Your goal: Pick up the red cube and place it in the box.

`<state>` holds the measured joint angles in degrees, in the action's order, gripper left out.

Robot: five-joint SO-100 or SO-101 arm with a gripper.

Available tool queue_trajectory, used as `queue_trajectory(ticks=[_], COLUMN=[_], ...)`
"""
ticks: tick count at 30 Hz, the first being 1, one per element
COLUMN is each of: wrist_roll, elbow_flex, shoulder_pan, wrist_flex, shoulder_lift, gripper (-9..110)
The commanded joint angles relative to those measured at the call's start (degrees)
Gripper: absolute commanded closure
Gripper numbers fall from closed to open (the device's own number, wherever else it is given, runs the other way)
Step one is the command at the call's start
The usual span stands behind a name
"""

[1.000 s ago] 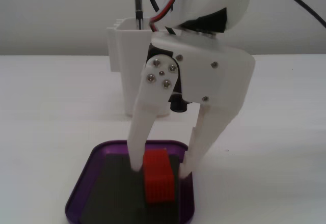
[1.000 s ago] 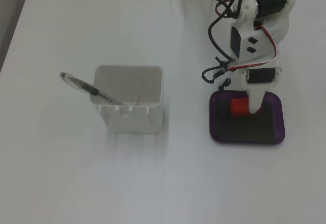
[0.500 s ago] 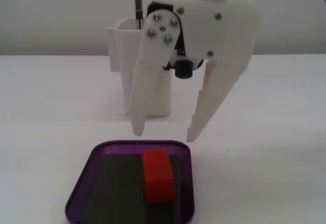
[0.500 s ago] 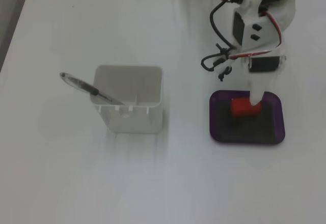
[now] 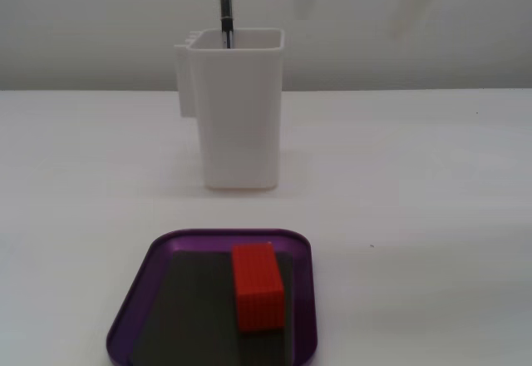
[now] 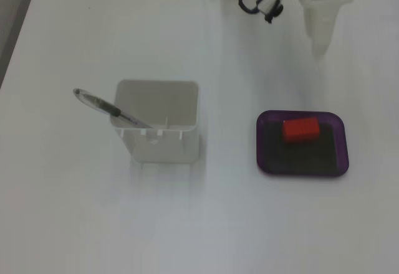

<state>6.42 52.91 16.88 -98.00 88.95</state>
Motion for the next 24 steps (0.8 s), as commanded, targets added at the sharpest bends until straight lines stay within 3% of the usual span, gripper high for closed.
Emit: queue_trajectory(ticks=[1, 13, 24], wrist_roll=[-0.4, -4.5, -4.2], elbow_flex=[14.3, 68.2, 99.4], shoulder_pan=[-1.2, -14.3, -14.9], wrist_flex=[0.8, 24.5, 36.9], shoulder_lift=[14.0, 48.7, 75.4], gripper=[86, 86, 85])
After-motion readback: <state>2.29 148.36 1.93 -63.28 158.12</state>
